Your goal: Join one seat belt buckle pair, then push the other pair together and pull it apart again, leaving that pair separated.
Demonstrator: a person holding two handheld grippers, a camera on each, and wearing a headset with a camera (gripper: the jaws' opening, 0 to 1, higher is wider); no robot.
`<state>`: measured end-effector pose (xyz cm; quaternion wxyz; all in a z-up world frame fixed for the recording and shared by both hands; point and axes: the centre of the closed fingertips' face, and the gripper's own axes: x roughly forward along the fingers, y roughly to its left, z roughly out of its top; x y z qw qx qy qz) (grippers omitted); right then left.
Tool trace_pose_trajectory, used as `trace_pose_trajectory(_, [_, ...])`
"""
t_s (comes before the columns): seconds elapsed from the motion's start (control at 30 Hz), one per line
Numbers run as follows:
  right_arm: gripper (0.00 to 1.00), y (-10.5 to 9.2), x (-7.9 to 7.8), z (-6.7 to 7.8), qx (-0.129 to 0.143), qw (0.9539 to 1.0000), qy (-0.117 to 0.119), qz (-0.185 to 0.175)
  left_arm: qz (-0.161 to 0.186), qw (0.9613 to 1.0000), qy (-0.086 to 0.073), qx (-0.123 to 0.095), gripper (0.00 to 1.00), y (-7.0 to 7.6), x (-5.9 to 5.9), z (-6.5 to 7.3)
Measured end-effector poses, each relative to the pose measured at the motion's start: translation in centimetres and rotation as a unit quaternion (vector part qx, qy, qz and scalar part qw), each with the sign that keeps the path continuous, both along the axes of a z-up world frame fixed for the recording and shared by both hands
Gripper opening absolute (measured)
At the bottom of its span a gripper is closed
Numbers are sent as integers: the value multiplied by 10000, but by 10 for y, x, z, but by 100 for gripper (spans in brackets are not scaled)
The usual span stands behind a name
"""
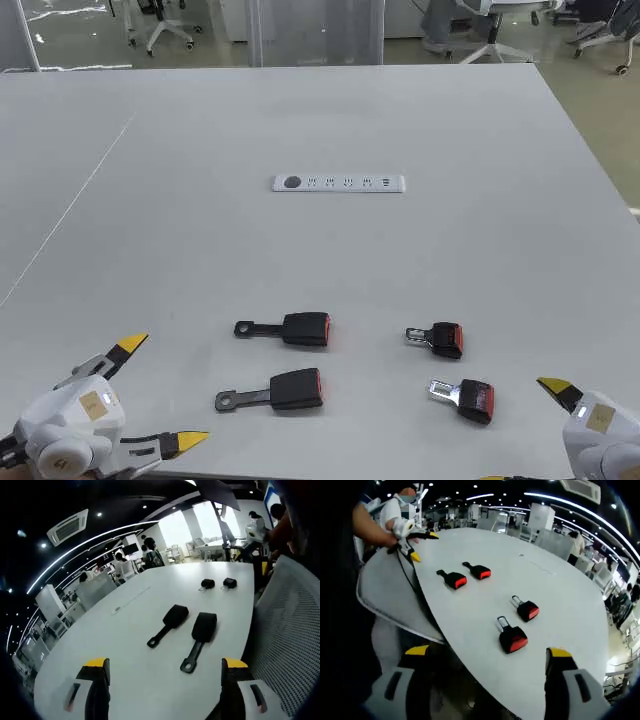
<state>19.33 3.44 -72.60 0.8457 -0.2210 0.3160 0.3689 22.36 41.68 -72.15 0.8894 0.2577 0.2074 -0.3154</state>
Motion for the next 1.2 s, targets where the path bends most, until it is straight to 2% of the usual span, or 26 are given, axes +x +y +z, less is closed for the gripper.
trace_pose_trajectory(0.13, [96, -1, -2, 1, 1, 10000, -9, -13, -98, 9999, 22, 60, 94, -2, -2, -3])
trace_pose_trajectory(0.33, [98, -5, -2, -2, 44, 9999, 8, -90, -62, 10000, 76, -20, 94, -1, -1, -4])
trace_pose_trajectory(0.57, [100, -14, 7, -2, 107, 9995, -96, -277, -49, 9999, 117, 7, 95, -1, -2, -6])
trace_pose_trajectory(0.8, [100, -21, 11, -5, 105, 9992, -90, -363, -45, 9999, 131, 39, 97, 0, -1, -8])
trace_pose_trajectory(1.0, [100, -25, 14, -11, 85, 9992, -40, -399, -62, 9998, 109, 146, 100, 1, -1, -10])
trace_pose_trajectory(1.07, [100, -26, 14, -13, 74, 9990, 39, -445, -86, 9995, 91, 297, 100, 3, -2, -12])
trace_pose_trajectory(1.2, [100, -25, 18, -11, 60, 9991, 4, -412, -59, 9993, 111, 357, 100, 5, -2, -13])
